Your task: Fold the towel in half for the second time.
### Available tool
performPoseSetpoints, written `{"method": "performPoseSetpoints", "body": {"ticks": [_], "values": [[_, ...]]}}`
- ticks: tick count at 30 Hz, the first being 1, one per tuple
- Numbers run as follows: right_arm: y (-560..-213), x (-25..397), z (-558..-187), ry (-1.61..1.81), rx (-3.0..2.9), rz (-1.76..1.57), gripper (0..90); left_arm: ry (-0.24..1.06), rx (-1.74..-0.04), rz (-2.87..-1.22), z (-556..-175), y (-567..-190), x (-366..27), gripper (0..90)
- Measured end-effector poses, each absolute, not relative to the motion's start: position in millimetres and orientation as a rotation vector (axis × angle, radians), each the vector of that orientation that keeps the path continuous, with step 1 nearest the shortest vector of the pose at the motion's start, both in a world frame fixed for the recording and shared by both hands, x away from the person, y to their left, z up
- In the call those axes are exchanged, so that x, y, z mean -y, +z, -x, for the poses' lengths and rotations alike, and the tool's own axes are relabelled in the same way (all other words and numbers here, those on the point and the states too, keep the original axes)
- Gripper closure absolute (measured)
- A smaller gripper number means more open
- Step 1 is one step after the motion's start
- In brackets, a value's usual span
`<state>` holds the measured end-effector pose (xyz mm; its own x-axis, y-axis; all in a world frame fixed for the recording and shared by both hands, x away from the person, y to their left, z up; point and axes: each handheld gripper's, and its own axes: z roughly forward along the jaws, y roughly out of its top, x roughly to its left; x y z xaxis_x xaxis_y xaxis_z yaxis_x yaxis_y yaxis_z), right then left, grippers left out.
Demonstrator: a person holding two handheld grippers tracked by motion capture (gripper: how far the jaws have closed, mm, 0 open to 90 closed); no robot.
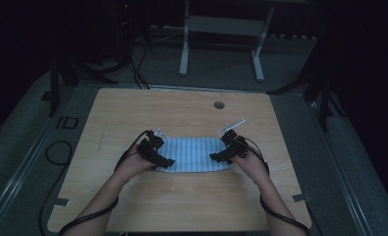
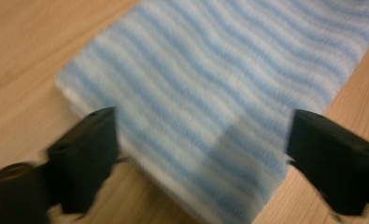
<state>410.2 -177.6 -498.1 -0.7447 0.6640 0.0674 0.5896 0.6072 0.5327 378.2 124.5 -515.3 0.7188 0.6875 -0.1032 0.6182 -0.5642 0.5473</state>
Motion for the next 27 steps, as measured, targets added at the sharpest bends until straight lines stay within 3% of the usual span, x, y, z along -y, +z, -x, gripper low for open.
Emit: {"method": "performPoseSetpoints", "body": {"ticks": [10,27], "values": [[-505.2,200.1,-396.2,0.891,-2.655,-0.996,13.6,0.249,-1.028,-2.214,-356.0,-517.6,-153.9,2.4],[-512.7,261.8,-369.6,1.03,-2.439,-1.089,12.5,0.31,-1.054,-2.128,-318.1,-533.7,-192.5,2.4]]}}
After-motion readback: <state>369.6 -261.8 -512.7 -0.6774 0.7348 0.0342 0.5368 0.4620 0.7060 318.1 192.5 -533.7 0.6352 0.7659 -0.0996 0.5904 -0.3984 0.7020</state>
